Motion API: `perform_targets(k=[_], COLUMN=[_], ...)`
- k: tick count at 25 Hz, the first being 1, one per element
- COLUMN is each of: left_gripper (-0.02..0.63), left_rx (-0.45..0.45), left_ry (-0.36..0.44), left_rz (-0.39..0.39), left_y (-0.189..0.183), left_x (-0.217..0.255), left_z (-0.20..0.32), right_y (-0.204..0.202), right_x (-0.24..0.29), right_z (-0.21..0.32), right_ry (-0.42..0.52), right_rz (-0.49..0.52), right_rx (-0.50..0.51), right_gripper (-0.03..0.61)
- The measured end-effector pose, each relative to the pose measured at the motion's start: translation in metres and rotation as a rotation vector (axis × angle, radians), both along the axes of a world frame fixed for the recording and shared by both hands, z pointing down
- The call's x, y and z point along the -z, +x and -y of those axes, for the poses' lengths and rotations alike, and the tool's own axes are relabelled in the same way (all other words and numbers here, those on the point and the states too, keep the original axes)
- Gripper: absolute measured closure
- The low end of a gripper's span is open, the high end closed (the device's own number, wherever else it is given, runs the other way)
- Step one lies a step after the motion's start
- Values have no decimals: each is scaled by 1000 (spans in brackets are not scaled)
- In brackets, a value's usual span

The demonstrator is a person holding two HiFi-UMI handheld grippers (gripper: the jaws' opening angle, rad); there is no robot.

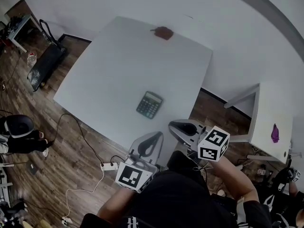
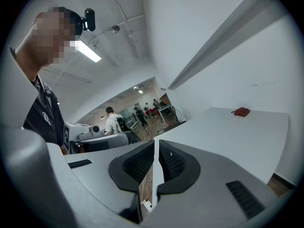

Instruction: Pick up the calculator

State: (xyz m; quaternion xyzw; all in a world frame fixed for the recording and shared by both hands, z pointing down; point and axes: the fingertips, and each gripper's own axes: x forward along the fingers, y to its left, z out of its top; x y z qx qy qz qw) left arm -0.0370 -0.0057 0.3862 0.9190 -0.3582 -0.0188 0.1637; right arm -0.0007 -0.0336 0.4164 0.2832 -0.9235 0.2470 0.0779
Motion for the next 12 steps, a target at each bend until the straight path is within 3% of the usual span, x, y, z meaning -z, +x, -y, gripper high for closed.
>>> perform_targets(k=[6,12], left_gripper=[607,607], left_rx=[12,78], left_ry=[-17,-58], left_rz=[5,41], left_y=[5,5], left_x=[-12,-21], left_z=[17,43], right_y=[3,16], right_x=[-62,-155], right_z=[44,104], right_ry=[-184,-403], right_rz=[-26,-115], right_rx=[150,272], right_gripper=[561,560])
